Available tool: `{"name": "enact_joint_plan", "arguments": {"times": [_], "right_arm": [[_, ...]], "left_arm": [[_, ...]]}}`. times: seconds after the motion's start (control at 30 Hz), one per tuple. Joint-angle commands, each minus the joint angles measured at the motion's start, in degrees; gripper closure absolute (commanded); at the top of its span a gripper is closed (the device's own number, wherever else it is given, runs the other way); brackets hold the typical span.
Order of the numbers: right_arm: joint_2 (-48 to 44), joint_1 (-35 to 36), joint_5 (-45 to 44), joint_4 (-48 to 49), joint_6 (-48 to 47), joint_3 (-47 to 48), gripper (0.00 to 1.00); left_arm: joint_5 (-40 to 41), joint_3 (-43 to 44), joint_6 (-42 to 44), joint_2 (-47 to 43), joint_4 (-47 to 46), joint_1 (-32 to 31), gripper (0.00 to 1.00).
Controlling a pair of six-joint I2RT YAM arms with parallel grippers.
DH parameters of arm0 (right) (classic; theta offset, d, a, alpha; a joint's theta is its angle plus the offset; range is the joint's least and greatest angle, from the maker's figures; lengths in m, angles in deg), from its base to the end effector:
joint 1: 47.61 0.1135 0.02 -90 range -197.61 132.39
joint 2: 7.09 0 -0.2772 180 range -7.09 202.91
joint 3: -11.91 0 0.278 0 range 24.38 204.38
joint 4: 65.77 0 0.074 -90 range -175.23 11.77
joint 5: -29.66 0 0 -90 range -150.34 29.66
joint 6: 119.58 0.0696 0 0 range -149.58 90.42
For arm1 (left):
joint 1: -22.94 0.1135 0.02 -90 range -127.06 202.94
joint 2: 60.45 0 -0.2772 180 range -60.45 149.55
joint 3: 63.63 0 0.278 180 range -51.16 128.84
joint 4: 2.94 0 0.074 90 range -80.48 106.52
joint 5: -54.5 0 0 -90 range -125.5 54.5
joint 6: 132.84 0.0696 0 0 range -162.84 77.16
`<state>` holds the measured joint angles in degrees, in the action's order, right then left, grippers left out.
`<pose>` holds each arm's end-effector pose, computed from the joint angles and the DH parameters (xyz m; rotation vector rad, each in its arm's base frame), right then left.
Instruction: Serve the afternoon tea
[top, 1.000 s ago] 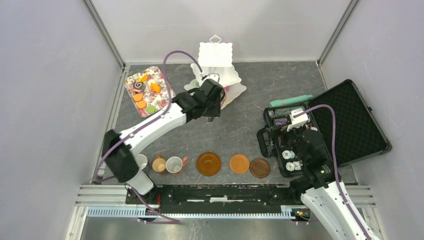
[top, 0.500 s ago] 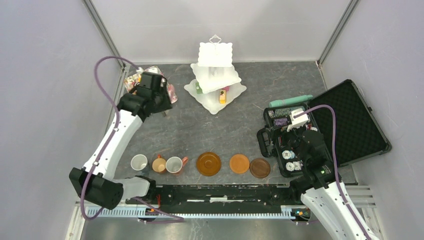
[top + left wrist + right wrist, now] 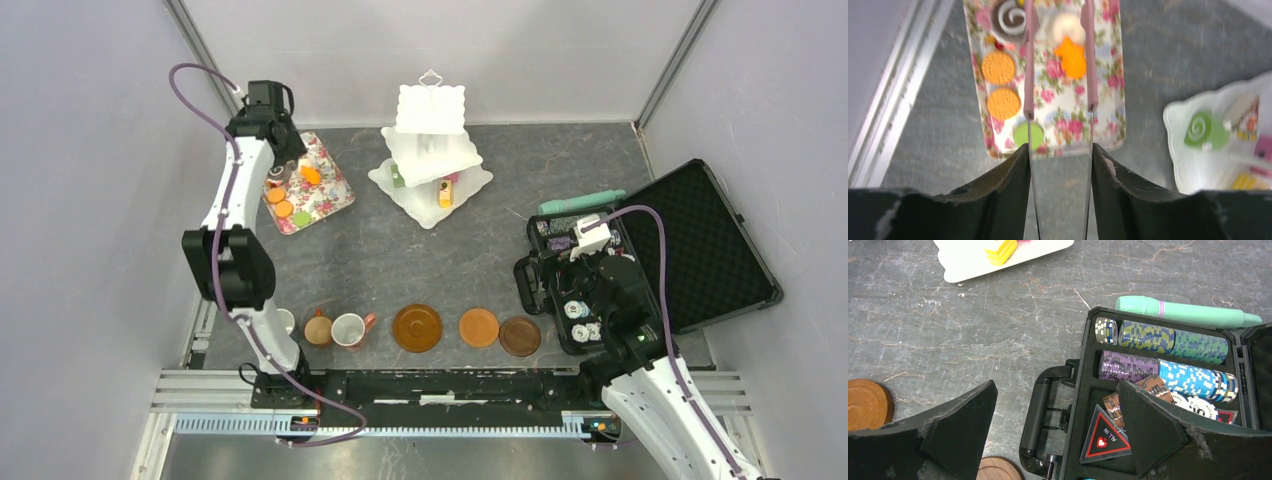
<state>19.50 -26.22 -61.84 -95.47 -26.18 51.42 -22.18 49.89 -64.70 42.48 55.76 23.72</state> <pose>0.1688 0.0642 0.2583 -0.2748 1.8523 0.2747 0.4497 0.0222 0.3293 -0.5718 2.3140 0.1066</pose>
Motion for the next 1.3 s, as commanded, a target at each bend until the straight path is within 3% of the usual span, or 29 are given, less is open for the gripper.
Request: {"name": "enact_joint_plan", "arguments": {"times": [0.0, 0.13, 0.43, 1.27], "right_arm": [[1.2, 0.3, 0.2, 1.4, 0.6, 0.0, 0.02], [2.7, 0.3, -0.5, 1.3, 0.7, 0.0, 0.02], [5.1, 0.3, -0.9, 1.0, 0.7, 0.2, 0.02], [6.1, 0.3, -0.9, 1.1, 0.5, 0.2, 0.02]], "left_arm": [[-0.9, 14.0, 5.0, 7.7, 2.1, 4.7, 0.48], [-1.5, 20.5, 7.5, 12.7, 4.3, 6.0, 0.48], [-6.9, 20.9, 13.3, 17.9, 3.3, 6.4, 0.46], [-6.3, 26.2, 16.2, 24.5, 4.7, 7.5, 0.42]]}}
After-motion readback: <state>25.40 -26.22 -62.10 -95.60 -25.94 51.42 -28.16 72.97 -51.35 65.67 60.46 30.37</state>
